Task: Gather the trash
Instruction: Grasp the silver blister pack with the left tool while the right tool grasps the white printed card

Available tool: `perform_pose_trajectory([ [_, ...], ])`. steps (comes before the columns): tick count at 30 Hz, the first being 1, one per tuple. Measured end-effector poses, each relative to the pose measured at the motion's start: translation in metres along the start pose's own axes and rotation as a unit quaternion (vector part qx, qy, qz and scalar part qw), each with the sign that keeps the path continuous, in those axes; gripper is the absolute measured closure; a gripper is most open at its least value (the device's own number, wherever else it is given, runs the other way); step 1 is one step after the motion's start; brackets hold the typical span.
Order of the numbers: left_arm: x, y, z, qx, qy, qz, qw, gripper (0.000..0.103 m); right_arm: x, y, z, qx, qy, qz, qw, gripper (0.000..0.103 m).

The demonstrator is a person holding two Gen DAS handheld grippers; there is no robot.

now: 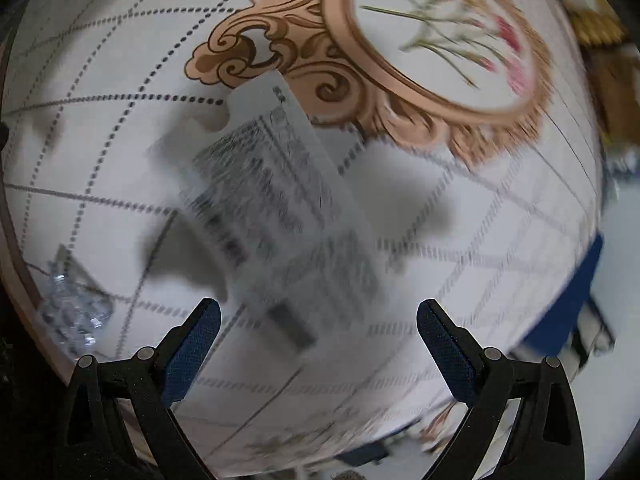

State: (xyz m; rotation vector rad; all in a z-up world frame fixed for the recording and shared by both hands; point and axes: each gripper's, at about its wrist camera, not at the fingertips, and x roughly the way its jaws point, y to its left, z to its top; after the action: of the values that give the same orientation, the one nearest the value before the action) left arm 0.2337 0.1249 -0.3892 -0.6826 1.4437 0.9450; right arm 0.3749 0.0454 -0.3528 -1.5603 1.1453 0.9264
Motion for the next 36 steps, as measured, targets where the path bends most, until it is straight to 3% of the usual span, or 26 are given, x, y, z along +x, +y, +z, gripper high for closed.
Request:
perform_pose_trajectory([
  [5, 0.001, -0.002, 0.0, -0.007, 0.007, 0.005, 0.9999, 0.002, 0.017, -0.023, 0.001, 0.003, -0.005, 0.072, 0.997, 0.003],
  [7, 0.0, -0.003, 0.0, -0.008, 0.009, 0.006, 0.9999, 0.002, 0.025, -0.041, -0.011, 0.06, -0.01, 0.12, 0.991, 0.007],
  [10, -0.009, -0.007, -0.006, 0.001, 0.002, -0.001, 1.0, 0.002, 0.034, -0.059, -0.042, 0.174, -0.011, 0.141, 0.975, 0.008],
  [13, -0.014, -0.016, -0.021, 0.023, 0.015, -0.03, 0.9992, 0.002, 0.047, -0.066, -0.091, 0.304, -0.002, 0.169, 0.938, 0.008],
  [16, -0.014, -0.031, -0.044, 0.038, 0.042, -0.08, 0.9952, 0.002, 0.059, -0.064, -0.153, 0.435, -0.01, 0.215, 0.874, 0.009],
  [17, -0.012, -0.036, -0.049, 0.045, 0.051, -0.092, 0.9934, 0.002, 0.064, -0.06, -0.18, 0.486, -0.012, 0.232, 0.843, 0.009],
  [19, -0.004, -0.048, -0.058, 0.061, 0.077, -0.112, 0.9889, 0.002, 0.069, -0.054, -0.211, 0.536, -0.014, 0.243, 0.809, 0.009],
  [21, 0.003, -0.058, -0.065, 0.076, 0.09, -0.116, 0.9863, 0.002, 0.076, -0.053, -0.226, 0.553, -0.009, 0.255, 0.793, 0.008],
  [23, 0.01, -0.066, -0.067, 0.088, 0.092, -0.108, 0.9859, 0.003, 0.078, -0.052, -0.233, 0.549, -0.012, 0.269, 0.791, 0.008],
  [25, 0.015, -0.074, -0.069, 0.099, 0.091, -0.096, 0.9862, 0.007, 0.074, -0.054, -0.239, 0.544, -0.031, 0.254, 0.799, 0.008],
  [26, 0.017, -0.077, -0.07, 0.104, 0.088, -0.091, 0.9865, 0.014, 0.072, -0.052, -0.241, 0.542, -0.038, 0.248, 0.802, 0.008],
  [27, 0.018, -0.08, -0.072, 0.109, 0.086, -0.087, 0.9865, 0.03, 0.069, -0.05, -0.242, 0.536, -0.047, 0.239, 0.808, 0.008],
  [29, 0.016, -0.085, -0.077, 0.122, 0.072, -0.08, 0.9866, 0.033, 0.067, -0.049, -0.242, 0.526, -0.058, 0.239, 0.814, 0.007],
  [31, 0.01, -0.09, -0.08, 0.134, 0.061, -0.085, 0.9854, 0.054, 0.072, -0.049, -0.238, 0.514, -0.064, 0.238, 0.821, 0.003],
  [32, 0.008, -0.092, -0.081, 0.144, 0.054, -0.078, 0.985, 0.054, 0.07, -0.044, -0.231, 0.51, -0.068, 0.236, 0.824, 0.001],
  [35, 0.006, -0.092, -0.081, 0.151, 0.05, -0.077, 0.9843, 0.054, 0.063, -0.026, -0.222, 0.485, -0.071, 0.191, 0.85, 0.002],
  [36, 0.006, -0.089, -0.081, 0.15, 0.049, -0.078, 0.9843, 0.054, 0.063, -0.023, -0.222, 0.485, -0.073, 0.183, 0.852, 0.004],
])
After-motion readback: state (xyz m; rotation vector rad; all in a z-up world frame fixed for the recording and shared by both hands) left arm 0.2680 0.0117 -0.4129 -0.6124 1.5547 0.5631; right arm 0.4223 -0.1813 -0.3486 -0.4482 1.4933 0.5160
